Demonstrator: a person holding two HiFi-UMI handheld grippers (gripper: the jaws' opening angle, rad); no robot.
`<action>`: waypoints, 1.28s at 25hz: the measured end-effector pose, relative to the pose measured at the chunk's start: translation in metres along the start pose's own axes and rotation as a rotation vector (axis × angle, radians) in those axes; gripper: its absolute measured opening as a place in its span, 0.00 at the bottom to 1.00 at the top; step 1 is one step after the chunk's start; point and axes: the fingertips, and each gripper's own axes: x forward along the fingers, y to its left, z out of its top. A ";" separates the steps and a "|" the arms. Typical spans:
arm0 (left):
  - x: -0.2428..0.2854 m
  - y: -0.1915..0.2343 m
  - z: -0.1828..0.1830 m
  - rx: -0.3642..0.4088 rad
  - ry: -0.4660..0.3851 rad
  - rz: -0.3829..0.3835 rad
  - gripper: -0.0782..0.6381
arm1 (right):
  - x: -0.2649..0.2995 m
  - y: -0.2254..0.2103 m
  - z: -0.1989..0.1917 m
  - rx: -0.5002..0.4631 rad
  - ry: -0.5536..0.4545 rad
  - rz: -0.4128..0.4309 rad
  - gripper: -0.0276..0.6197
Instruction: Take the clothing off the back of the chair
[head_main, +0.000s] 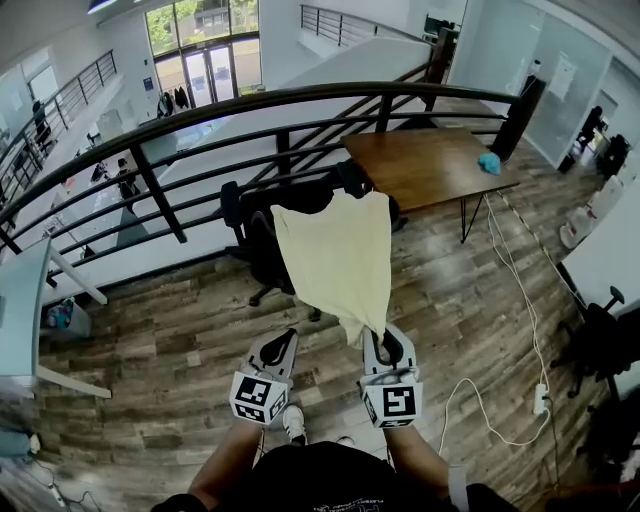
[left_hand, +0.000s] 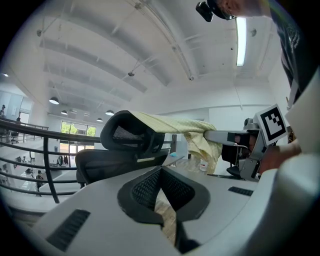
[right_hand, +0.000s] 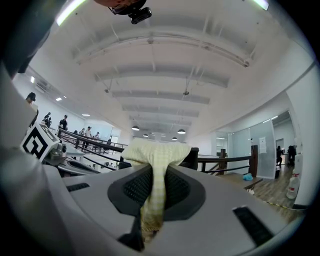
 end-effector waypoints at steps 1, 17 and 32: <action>-0.002 -0.003 0.000 -0.001 -0.001 0.004 0.12 | -0.004 0.000 0.000 0.005 -0.001 0.001 0.13; -0.024 -0.052 0.010 0.063 -0.053 0.056 0.12 | -0.065 -0.009 -0.008 0.022 0.005 0.075 0.12; -0.056 -0.091 -0.022 0.041 -0.012 0.067 0.12 | -0.100 -0.005 -0.020 0.044 0.011 0.100 0.12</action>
